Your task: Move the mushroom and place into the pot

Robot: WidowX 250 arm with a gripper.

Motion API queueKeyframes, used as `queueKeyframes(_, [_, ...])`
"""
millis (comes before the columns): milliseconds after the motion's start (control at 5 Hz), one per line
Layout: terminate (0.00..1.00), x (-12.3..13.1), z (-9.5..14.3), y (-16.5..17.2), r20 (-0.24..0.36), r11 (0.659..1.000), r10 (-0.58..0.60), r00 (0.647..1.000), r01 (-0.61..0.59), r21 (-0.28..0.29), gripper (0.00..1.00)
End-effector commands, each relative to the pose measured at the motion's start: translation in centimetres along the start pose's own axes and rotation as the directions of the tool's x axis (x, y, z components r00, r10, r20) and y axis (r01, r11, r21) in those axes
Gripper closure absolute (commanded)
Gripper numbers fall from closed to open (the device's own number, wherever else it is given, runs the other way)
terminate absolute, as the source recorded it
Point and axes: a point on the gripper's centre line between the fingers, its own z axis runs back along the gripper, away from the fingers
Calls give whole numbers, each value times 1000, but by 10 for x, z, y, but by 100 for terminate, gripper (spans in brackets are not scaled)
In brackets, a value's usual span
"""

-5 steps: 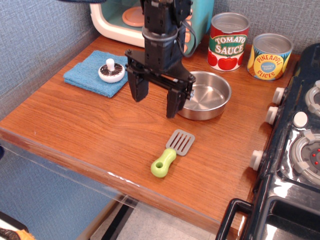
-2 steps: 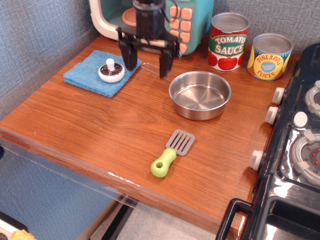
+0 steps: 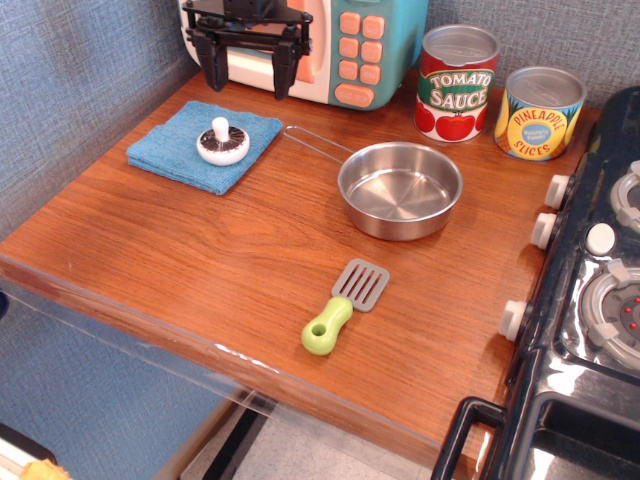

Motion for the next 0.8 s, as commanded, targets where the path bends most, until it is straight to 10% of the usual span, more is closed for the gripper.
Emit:
queueKeyframes(0, [0, -5, 2, 21, -20, 999, 8, 1000, -7, 34, 0])
queueKeyframes(600, [0, -10, -24, 34, -98, 998, 48, 994, -44, 42, 0])
